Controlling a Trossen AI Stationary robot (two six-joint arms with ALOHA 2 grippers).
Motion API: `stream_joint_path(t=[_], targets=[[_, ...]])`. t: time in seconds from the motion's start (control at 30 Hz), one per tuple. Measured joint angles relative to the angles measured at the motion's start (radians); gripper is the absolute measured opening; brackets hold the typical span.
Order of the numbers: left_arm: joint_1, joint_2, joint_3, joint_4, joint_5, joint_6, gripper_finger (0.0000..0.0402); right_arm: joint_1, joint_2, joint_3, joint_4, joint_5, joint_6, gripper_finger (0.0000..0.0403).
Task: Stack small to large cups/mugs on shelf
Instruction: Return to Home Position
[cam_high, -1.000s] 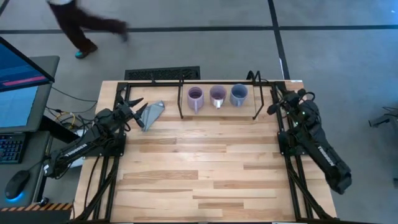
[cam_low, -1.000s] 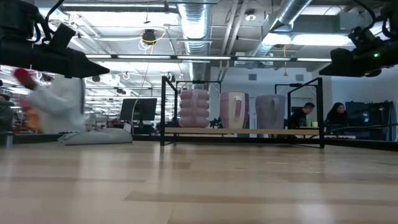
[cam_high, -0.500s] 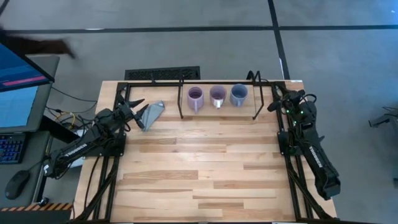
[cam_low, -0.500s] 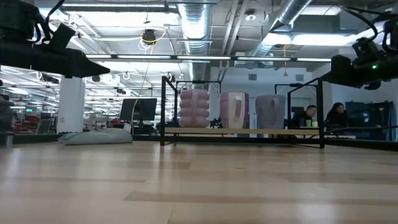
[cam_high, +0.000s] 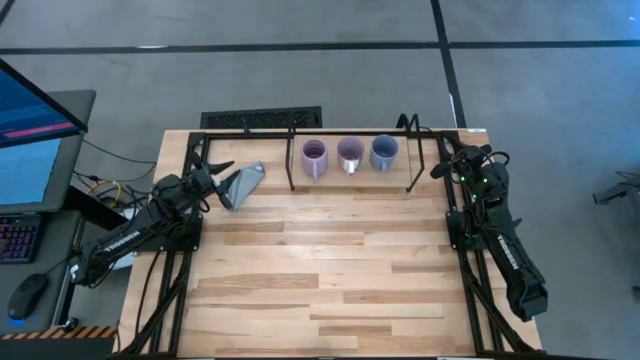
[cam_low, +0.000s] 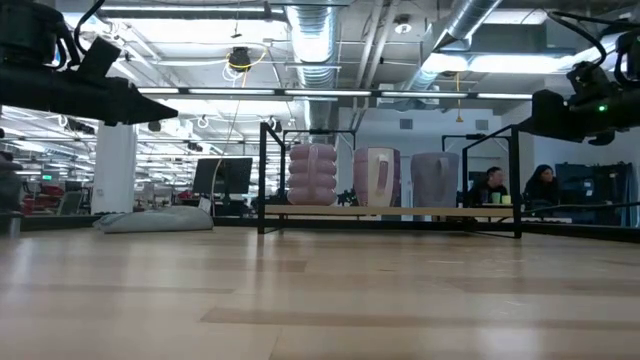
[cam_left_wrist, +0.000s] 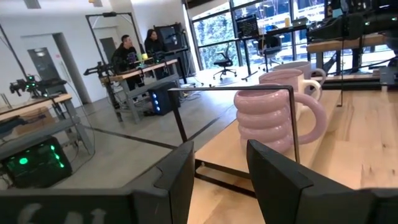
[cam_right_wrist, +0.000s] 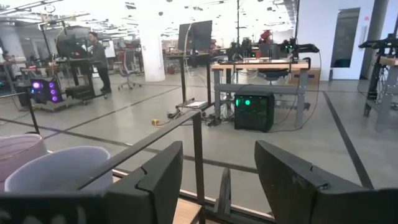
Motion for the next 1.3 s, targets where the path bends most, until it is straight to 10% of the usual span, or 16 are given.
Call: stream_joint_path(t=[1.3], targets=[[-0.001,0.008,0.000,0.004,0.118,-0.044,0.0139,0.000,0.000,-0.001,0.000,0.000,0.254,0.0221]])
